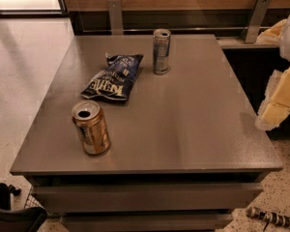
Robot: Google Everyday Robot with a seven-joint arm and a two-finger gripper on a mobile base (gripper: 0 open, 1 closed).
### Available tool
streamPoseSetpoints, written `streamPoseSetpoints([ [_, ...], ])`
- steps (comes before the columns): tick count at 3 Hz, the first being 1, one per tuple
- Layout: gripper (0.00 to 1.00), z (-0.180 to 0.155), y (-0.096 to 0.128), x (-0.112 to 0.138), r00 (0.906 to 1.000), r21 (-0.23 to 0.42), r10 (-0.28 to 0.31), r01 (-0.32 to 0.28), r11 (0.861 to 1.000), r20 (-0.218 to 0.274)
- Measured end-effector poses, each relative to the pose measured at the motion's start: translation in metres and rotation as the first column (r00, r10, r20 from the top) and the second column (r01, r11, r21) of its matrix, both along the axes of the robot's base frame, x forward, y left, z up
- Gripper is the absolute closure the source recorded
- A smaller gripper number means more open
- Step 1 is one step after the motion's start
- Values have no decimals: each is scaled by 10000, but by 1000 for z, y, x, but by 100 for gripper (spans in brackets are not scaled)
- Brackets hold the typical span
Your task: Knock orange can over
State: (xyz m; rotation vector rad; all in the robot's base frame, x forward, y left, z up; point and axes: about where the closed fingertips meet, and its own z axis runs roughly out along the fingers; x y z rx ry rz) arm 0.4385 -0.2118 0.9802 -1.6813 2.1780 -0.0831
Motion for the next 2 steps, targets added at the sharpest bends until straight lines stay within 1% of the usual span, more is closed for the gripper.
streamPoseSetpoints([
  [1, 0, -13, 12, 4, 9997, 924, 197, -210, 9955, 145],
  [2, 0, -54, 36, 17, 9955, 2727, 810, -914, 9578, 489],
])
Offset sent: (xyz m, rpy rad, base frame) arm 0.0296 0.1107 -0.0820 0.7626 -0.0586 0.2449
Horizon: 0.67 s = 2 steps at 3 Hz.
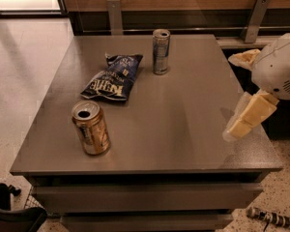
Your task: Knock orange can over
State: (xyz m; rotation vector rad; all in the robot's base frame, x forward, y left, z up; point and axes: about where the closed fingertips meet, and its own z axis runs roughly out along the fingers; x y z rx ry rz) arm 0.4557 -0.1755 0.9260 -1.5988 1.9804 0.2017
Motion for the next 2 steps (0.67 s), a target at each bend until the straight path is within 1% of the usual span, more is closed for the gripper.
streamPoseSetpoints([
  [1, 0, -39, 31, 5, 9957, 1974, 894, -921, 9760, 226],
  [2, 0, -58, 73, 3, 9834, 4053, 1751, -1792, 8964, 477],
])
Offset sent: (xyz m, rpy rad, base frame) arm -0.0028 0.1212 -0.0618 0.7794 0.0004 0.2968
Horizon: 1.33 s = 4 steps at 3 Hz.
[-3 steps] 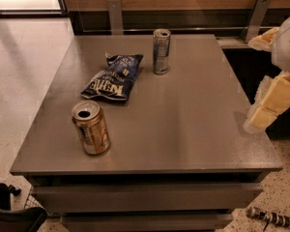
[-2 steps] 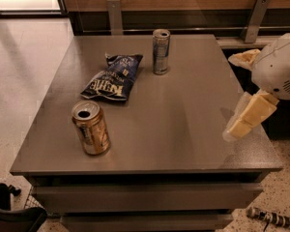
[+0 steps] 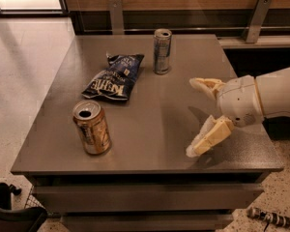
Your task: Knock orange can over
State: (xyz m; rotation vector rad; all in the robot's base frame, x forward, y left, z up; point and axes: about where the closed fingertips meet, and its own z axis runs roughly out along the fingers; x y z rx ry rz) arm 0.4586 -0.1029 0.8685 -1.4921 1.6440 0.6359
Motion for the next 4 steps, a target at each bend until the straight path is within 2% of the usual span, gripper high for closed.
streamPoseSetpoints([
  [1, 0, 10, 38, -3, 9981, 2168, 617, -607, 9743, 20],
  [2, 0, 22, 59, -5, 9974, 2989, 725, -684, 9518, -25],
  [3, 0, 22, 59, -5, 9974, 2989, 726, -686, 9518, -25],
  [4, 0, 20, 86, -4, 9941, 3700, 1085, -981, 9238, -74],
])
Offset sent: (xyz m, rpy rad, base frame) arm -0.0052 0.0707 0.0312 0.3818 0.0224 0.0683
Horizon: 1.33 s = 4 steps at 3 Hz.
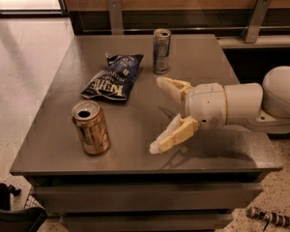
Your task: Knock orange can over
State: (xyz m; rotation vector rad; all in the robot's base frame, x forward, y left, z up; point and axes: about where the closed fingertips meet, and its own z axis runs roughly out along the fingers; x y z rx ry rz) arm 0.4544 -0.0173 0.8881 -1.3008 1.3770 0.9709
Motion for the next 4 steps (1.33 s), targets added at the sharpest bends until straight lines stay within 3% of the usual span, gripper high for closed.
streamPoseSetpoints([
  [1, 0, 1, 27, 6, 9999, 534, 113, -115, 9985, 32],
  [3, 0, 3, 83, 9, 9990, 355, 111, -127, 9993, 440],
  [4, 0, -6, 100, 5, 9977, 284, 221, -239, 9993, 640],
])
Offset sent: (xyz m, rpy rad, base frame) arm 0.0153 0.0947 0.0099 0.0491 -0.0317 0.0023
